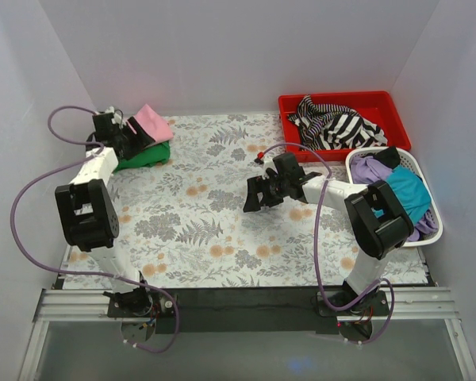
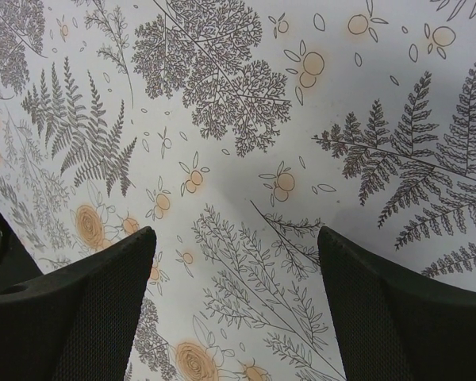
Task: Fold and stack the t-shirts
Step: Reset both grippers
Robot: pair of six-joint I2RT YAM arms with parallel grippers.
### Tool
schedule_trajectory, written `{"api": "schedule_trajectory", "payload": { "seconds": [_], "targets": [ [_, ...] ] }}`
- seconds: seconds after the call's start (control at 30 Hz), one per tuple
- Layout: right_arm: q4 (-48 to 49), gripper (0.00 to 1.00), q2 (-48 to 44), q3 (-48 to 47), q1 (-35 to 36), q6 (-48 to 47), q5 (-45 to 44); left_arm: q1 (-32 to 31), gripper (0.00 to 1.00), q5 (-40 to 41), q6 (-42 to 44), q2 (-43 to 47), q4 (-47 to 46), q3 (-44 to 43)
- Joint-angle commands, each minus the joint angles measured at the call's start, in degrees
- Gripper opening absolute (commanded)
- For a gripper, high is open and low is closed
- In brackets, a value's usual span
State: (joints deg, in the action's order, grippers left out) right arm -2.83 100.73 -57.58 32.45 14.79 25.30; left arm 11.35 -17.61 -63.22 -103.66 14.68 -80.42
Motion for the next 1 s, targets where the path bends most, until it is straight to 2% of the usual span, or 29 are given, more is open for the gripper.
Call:
{"api": "schedule_trajectory", "payload": {
  "seconds": [0.0, 0.17, 0.3, 0.53, 0.6, 0.63, 0.83, 0.97],
  "targets": [
    [1.43, 0.88, -2.47, -0.34, 0.42, -0.55, 1.33, -0.63, 0.6, 3.19, -5.41, 1.79, -1.32, 7.29],
    [1.6, 0.88, -3.17, 0.19, 0.42, -0.73, 0.63, -0.9, 0.61, 4.16, -9.11, 1.36, -2.28, 10.63],
    [1.51, 0.87, -4.04, 0.19, 0.51, -0.37, -0.68, -1.68, 0.62, 0.56, -10.26, 1.44, -3.6, 12.91],
    [-2.78, 0.88, -7.91, -1.04, 0.42, -0.64, -12.72, -12.65, 0.71, -1.02, -9.02, 9.6, -3.43, 18.54],
    [-4.2, 0.88, -9.31, -2.09, 0.42, -0.81, -17.03, -15.99, 0.75, 0.81, -8.33, 10.75, -1.94, 18.99],
    [-5.77, 0.88, -10.02, -2.44, 0.51, -1.42, -17.65, -16.88, 0.87, 1.34, -7.89, 11.45, -1.41, 19.34],
    [-10.08, 0.95, -19.15, -2.71, 0.86, -3.62, -30.9, -25.32, 0.91, 9.86, -5.51, 20.76, -2.72, 22.24],
    [-10.35, 0.98, -25.65, 0.44, 0.86, -4.85, -33.29, -27.43, 0.93, 12.41, -4.2, 24.99, -3.07, 24.86]
  ]
}}
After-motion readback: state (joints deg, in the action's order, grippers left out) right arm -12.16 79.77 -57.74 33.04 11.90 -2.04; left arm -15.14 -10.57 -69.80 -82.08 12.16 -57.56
